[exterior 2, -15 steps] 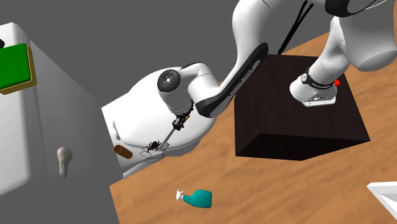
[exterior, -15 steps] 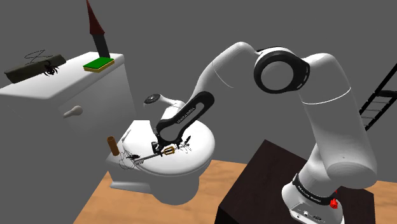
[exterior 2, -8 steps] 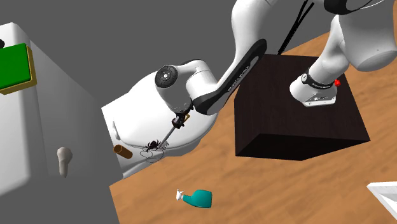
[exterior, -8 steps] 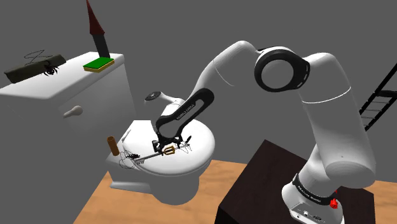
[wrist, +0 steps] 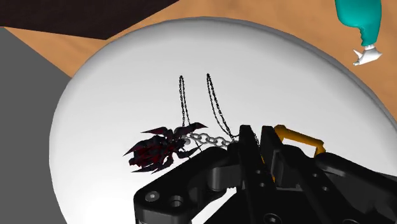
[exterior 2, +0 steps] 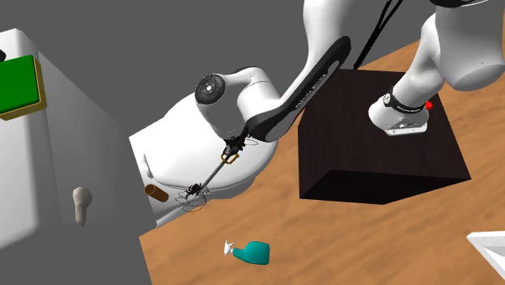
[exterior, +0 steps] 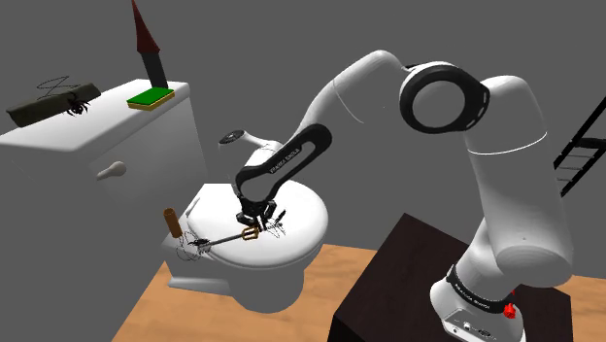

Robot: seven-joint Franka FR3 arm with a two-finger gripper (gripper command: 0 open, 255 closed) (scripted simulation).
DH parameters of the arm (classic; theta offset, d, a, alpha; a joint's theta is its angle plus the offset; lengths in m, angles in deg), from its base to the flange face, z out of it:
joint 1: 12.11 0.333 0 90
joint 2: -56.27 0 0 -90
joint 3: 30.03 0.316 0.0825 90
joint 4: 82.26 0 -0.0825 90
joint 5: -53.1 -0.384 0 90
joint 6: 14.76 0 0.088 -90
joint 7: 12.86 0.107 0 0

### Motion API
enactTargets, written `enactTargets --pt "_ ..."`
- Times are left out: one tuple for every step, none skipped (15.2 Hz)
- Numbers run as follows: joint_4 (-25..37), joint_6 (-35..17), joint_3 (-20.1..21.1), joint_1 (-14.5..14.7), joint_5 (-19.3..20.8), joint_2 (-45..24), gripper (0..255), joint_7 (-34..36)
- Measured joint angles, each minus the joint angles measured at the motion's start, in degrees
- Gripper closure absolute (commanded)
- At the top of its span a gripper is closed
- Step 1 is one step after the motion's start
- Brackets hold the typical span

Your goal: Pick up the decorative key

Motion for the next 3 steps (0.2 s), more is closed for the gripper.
enactTargets --pt "0.0 0.4 0.1 -0.1 -0.2 0.5 255 -0.1" --pt "-0.1 1.0 0.3 -0.3 -0.4 1.1 255 -0.4" --pt "-0.2 1.2 0.4 -0.3 -0.5 1.4 255 -0.4"
